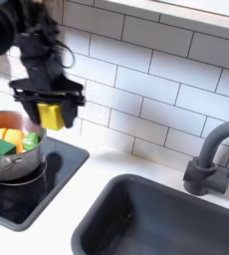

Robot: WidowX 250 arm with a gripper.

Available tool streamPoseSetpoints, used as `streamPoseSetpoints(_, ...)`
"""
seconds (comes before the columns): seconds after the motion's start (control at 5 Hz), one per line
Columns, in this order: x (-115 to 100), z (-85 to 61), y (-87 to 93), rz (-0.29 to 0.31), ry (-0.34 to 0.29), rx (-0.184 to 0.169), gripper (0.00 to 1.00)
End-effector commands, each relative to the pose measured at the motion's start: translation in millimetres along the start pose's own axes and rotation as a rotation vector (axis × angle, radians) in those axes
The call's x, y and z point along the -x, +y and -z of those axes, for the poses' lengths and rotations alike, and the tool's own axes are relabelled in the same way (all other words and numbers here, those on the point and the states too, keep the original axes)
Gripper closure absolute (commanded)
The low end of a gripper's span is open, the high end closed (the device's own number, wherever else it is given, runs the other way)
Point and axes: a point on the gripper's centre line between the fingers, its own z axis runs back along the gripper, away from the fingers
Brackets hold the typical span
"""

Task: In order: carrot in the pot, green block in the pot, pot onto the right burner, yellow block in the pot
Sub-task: 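Put the yellow block in the pot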

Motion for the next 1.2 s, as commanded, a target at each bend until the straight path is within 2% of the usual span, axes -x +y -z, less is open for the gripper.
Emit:
streamPoseSetpoints(0.0, 8, -13.9, 29.8, -0.077, -0.023, -0.005, 1.0)
streamPoseSetpoints(0.4, 19, -2.8, 43.6, -0.099, 0.026, -0.02, 1.0)
streamPoseSetpoints(0.8, 26, 2.0, 47.7, -0.114, 0.055, -0.026, 1.0)
streamPoseSetpoints(1.0, 28, 0.2, 49.5, -0.12, 0.056, -0.034, 0.89)
